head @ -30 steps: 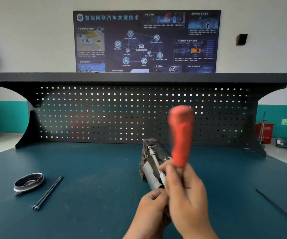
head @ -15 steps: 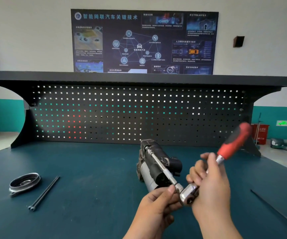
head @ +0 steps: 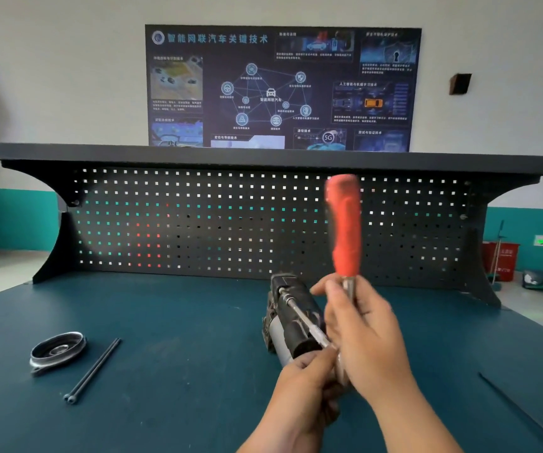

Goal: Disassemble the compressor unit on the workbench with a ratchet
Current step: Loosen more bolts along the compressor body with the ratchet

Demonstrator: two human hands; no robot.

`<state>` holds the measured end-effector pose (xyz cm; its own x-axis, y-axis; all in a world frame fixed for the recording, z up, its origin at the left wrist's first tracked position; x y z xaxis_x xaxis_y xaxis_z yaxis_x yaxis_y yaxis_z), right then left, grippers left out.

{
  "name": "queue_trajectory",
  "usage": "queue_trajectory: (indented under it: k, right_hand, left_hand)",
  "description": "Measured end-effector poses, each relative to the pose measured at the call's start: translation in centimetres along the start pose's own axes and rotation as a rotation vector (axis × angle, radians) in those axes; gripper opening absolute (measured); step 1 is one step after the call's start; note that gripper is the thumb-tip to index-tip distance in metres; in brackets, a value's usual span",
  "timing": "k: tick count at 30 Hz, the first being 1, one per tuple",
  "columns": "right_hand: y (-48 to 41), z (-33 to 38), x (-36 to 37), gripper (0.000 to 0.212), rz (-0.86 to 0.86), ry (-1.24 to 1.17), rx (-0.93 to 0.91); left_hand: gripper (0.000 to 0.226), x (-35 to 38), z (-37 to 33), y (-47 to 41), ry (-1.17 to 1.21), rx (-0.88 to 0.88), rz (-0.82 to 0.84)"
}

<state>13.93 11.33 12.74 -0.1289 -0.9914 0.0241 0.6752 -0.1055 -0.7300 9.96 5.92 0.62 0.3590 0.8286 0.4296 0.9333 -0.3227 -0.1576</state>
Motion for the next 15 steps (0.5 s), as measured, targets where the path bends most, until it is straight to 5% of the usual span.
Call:
queue_trajectory:
  k: [8,11,15]
  right_hand:
    - [3.7,-7.9,-5.5,0.030,-0.682,-0.774,0.409]
    - [2.7,-6.9,-5.7,0.030,-0.591,-0.630,0.329]
    - [1.0,-2.4,-2.9,0.031,-0.206,-0.253,0.069]
  left_hand:
    - [0.015,0.6,0.9,-0.1,0.143,-0.026,0.026]
    - [0.004,0.7,1.7,-0.1,0.141,-0.042,0.012]
    - [0.020,0.0,2.0,0.2,0.152,-0.048,-0.075]
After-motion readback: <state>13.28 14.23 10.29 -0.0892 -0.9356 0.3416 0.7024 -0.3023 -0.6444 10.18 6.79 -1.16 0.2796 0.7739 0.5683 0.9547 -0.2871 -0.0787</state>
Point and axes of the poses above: each hand's wrist, its own y-axis away from the middle knuckle, its own x-axis out of the palm, z = x × y, the point moved 10 cm from there along -y, towards the middle knuckle, and after that the axes turned 1 degree about y, right-handed, at the moved point
